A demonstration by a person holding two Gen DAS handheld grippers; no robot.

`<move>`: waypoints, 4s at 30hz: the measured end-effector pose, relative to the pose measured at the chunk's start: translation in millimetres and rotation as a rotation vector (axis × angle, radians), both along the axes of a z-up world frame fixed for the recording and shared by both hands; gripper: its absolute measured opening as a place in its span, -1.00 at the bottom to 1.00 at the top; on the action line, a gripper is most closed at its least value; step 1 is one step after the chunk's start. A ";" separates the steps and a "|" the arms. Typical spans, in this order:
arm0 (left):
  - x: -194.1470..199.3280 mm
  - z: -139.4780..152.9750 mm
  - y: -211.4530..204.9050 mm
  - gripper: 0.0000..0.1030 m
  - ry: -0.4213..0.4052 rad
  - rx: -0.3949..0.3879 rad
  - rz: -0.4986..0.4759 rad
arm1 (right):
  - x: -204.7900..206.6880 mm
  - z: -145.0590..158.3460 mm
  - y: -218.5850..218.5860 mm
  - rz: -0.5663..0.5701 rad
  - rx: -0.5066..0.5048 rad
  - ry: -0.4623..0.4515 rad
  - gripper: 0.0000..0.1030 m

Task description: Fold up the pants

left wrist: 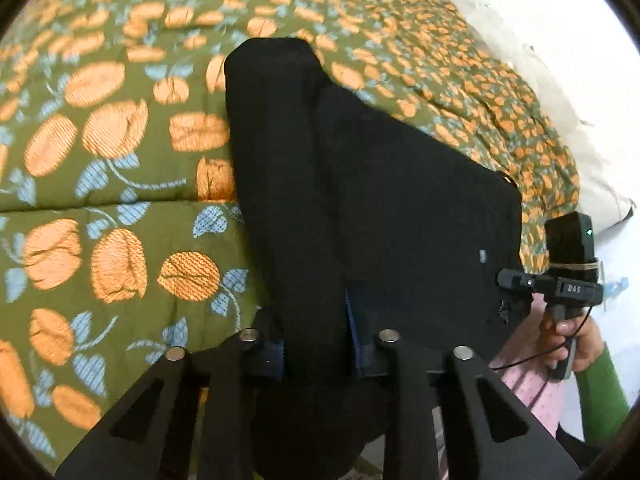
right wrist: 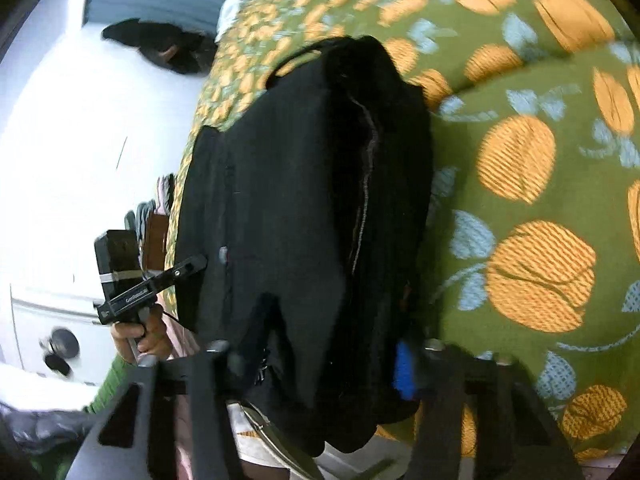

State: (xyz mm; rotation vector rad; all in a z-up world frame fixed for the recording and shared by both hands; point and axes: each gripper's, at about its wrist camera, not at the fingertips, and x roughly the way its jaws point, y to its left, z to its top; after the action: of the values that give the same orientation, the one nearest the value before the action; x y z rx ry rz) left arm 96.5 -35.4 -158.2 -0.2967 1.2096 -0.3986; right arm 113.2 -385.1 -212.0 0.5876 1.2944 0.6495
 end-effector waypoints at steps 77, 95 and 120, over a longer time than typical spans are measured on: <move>-100.2 159.2 32.8 0.99 -0.409 0.508 0.387 | -98.9 189.7 200.4 -0.072 -0.664 -0.580 1.00; -100.7 155.1 16.1 0.99 -0.371 0.623 0.384 | -94.5 198.8 193.1 -0.111 -0.669 -0.577 1.00; -94.5 159.4 33.1 0.99 -0.306 0.553 0.376 | -88.2 205.0 208.9 -0.073 -0.662 -0.562 1.00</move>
State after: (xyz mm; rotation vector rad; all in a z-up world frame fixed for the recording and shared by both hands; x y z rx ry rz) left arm 2.0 -2.3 1.2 0.0211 0.8930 0.2164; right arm 25.0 -176.2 -6.9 -0.0965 0.8701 0.2589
